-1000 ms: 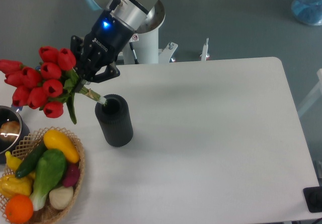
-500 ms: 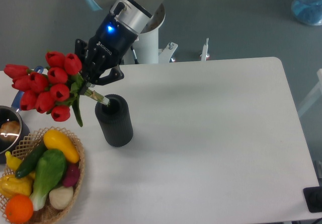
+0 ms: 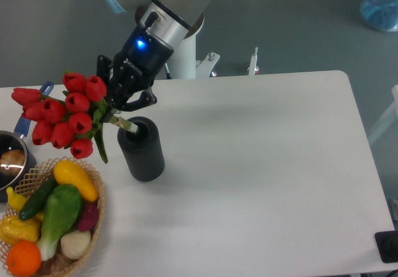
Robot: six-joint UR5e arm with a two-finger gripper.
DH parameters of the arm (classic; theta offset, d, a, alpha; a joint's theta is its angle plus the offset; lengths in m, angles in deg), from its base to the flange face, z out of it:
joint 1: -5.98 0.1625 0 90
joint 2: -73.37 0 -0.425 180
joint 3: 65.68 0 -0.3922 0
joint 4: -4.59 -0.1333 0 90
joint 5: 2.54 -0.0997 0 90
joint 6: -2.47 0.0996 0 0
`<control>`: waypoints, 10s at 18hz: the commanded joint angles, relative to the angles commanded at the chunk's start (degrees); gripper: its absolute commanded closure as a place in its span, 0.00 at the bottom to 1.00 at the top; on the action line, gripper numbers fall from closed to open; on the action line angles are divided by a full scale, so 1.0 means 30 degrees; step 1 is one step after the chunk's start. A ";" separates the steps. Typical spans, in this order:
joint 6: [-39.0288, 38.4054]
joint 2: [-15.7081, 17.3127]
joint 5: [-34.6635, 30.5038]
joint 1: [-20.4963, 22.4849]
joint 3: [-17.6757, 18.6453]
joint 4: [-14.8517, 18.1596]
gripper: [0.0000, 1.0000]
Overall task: Insert the flowers into the vase
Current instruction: 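Lower the tulip stems into the vase opening, then push the tulip stems deeper into the vase, straightening the bunch upright, then open the gripper to release the tulip stems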
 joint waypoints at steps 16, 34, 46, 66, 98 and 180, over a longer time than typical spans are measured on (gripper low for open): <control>0.1231 -0.0352 0.1669 0.0849 0.1522 -0.0059 1.00; 0.2286 -0.0264 0.1963 0.1494 0.3223 0.0000 1.00; 0.3517 -0.1260 0.1963 0.1435 0.3369 0.0000 1.00; 0.3546 -0.0618 0.1962 0.1787 0.3750 0.0088 1.00; 0.7355 -0.0938 0.2578 0.2578 0.4834 0.0088 1.00; 0.7296 -0.1085 0.1933 0.4890 0.4220 0.0147 0.00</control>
